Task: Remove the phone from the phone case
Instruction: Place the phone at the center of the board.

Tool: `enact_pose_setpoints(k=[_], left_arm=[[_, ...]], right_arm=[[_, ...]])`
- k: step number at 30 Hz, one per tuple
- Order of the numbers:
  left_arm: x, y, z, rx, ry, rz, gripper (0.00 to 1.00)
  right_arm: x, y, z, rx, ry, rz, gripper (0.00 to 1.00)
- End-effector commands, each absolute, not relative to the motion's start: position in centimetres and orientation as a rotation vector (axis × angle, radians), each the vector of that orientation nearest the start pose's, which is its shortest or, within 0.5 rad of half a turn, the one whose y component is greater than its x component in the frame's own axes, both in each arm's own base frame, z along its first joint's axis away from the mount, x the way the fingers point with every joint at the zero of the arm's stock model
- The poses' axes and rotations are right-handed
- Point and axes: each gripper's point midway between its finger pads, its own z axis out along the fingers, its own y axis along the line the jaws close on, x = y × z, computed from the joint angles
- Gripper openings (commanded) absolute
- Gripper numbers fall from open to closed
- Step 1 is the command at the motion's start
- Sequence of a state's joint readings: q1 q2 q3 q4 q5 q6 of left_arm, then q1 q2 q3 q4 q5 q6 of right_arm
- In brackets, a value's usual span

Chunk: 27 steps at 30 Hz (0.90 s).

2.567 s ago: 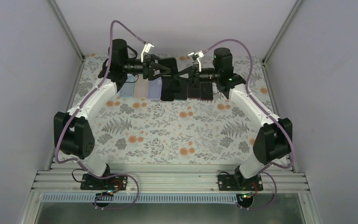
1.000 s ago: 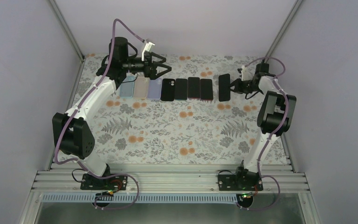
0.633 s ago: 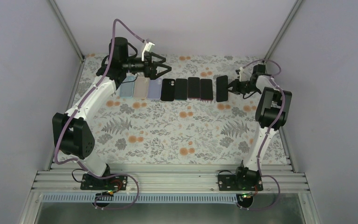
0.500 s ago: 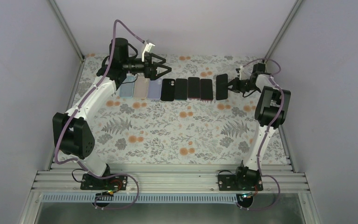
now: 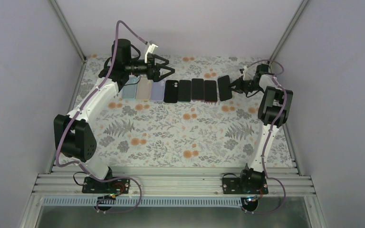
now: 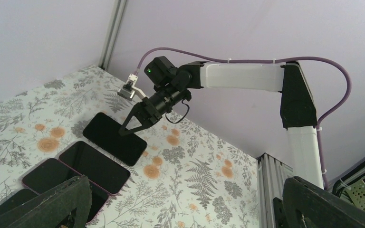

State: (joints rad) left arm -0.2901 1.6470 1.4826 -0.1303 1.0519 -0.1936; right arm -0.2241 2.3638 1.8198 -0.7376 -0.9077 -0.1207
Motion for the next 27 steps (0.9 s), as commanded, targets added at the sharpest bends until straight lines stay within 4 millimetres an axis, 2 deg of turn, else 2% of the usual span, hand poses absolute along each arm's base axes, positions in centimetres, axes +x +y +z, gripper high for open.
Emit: enact_pose_setpoints(k=[1,9,16,22,27], left_arm=[[38.2,-27.1,35.0,0.861,1.691,-1.279,1.00],[38.2,-27.1,34.9,0.857,1.695,-1.276,1.00],[38.2,-26.9,35.1,0.854,1.696,-1.266,1.00],[38.5,-26.8,35.0,0.842,1.705,-1.245,1.00],[39.0,-26.6,35.1,0.819,1.725,-1.206,1.00]], right_arm=[[51.8,1.2,2.9,-0.043,2.529,1.082,0.08],[51.3,1.4,2.4,-0.029,2.532,1.094,0.14],[51.3,1.5,3.2,-0.036,2.525,1.090,0.21],[50.4,1.6,4.2,-0.051,2.513,1.085,0.39],[50.0,1.3,5.7,-0.071,2.503,1.023,0.61]])
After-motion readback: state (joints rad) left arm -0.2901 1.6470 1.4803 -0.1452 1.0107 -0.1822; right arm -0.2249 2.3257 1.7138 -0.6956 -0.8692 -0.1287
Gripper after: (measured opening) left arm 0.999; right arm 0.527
